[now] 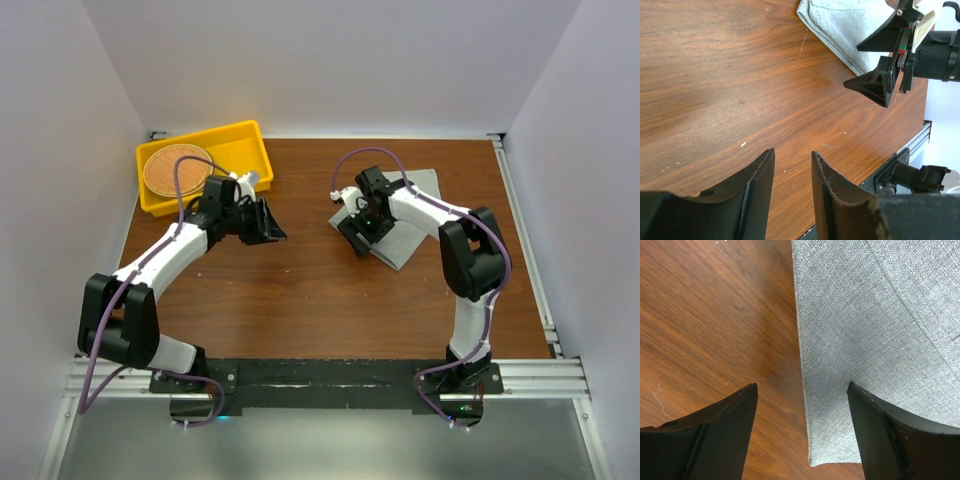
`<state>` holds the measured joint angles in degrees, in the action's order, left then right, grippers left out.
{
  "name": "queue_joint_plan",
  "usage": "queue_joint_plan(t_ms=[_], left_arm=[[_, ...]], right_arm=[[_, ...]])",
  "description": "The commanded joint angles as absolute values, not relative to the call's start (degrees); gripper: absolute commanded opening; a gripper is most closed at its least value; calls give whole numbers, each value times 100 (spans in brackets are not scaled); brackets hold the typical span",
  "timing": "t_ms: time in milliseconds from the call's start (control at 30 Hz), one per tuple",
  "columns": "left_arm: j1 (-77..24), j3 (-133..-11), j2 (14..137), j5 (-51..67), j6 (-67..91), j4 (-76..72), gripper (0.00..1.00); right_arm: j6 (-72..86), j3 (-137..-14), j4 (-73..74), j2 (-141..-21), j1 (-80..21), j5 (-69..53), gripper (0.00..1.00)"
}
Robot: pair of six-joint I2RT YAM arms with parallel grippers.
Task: Fold the napkin, place the utensils inside, and roll it up
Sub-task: Roll the napkin with the utensil
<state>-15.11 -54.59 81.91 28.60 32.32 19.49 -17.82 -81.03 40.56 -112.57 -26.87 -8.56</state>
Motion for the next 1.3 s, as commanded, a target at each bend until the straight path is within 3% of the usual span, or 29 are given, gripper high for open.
queue_joint_plan(t_ms=[0, 367, 833, 1267], left_arm=[[-1362, -5432, 8068, 3076, 3032, 1916, 40], [-1239, -5423, 8200, 3217, 3129, 1775, 40], [-1028, -5177, 8077, 3340, 3190, 1705, 40], [-940, -5027, 7998, 3463, 3270, 1617, 40]], right_arm=[[-1828, -8192, 4043, -11373, -2672, -756, 74], [-1161, -7919, 3876, -11364, -3023, -10, 51], [-642, -7489, 3551, -11364, -3797, 2126, 47], [-887, -7567, 3437, -11505, -3806, 2584, 26]])
